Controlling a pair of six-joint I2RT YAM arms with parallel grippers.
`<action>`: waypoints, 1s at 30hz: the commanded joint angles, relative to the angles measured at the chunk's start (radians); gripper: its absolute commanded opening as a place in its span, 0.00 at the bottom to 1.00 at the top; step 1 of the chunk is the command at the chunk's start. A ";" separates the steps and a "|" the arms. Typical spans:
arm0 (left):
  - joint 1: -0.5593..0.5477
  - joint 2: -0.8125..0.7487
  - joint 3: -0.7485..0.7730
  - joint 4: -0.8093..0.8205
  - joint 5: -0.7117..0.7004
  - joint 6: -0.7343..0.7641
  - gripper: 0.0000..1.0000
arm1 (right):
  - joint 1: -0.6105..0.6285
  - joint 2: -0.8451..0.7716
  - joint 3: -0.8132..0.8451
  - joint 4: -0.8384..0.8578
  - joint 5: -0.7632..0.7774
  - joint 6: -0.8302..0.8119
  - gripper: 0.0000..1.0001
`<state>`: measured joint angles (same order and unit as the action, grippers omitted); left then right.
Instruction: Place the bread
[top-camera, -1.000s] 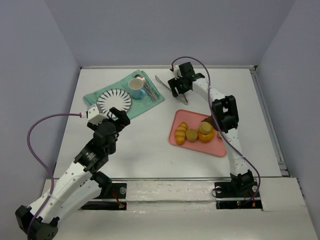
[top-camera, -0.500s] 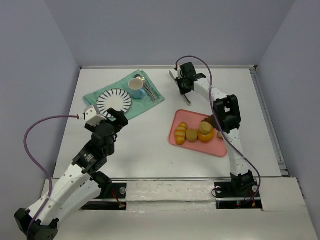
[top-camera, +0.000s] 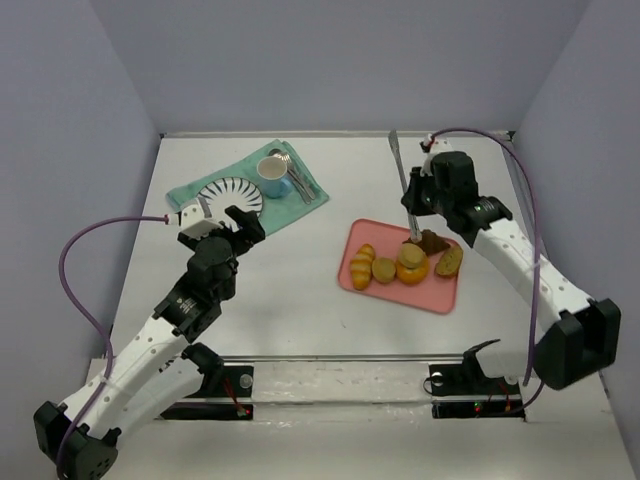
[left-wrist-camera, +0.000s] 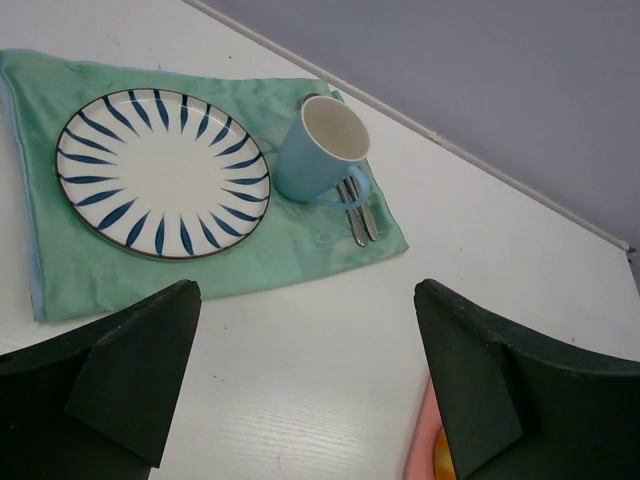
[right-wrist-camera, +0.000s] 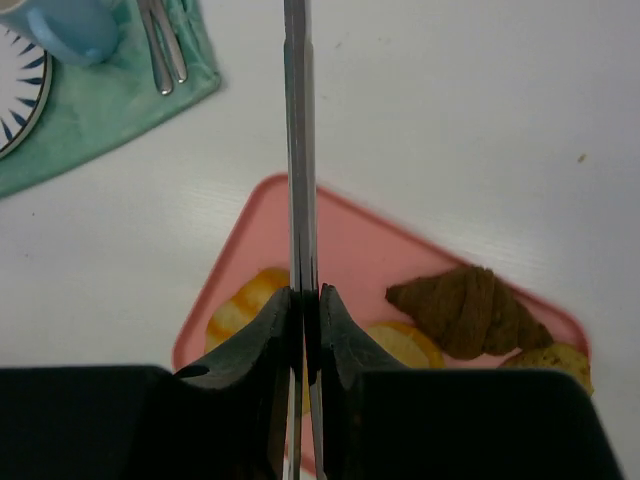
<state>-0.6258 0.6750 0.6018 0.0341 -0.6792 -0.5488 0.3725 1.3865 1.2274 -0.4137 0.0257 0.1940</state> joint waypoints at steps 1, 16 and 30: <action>0.008 0.018 0.033 0.098 0.013 0.046 0.99 | -0.004 -0.213 -0.190 -0.088 -0.073 0.134 0.17; 0.011 -0.026 -0.010 0.102 0.044 0.018 0.99 | 0.005 -0.534 -0.197 -0.560 -0.098 0.194 0.49; 0.011 0.008 -0.004 0.102 0.040 0.015 0.99 | 0.005 -0.497 -0.174 -0.619 -0.010 0.176 0.60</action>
<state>-0.6197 0.6727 0.5976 0.0860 -0.6128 -0.5316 0.3737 0.8803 1.0191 -1.0176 -0.0059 0.3805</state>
